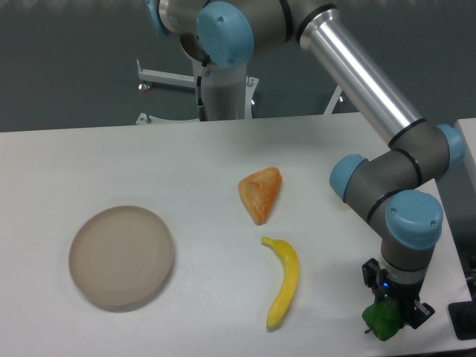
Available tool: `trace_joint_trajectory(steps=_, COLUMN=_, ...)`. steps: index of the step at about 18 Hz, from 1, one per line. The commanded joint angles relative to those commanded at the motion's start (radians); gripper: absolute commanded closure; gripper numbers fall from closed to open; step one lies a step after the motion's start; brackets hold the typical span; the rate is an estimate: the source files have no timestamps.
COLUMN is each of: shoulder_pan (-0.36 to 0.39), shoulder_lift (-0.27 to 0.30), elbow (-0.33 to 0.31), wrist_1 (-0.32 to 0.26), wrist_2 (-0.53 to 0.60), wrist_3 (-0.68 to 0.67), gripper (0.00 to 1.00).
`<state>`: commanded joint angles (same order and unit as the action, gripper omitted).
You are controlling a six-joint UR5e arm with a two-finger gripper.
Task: Place the green pepper on the table
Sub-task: 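Carry the held green pepper with the gripper toward the banana and orange piece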
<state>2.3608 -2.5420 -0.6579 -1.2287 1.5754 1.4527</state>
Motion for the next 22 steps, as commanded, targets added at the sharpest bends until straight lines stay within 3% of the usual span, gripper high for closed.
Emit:
trace_joint_trajectory(steps=13, shoulder_pan=0.026, shoulder_lift=0.34, elbow=-0.454, wrist_1=-0.015, wrist_2=-0.095, wrist_3=0.024, gripper=0.44)
trace_joint_trajectory(steps=22, shoulder_pan=0.115, shoulder_lift=0.451, elbow=-0.692, wrist_1=0.005, wrist_2=-0.211, wrist_3=0.196, gripper=0.44)
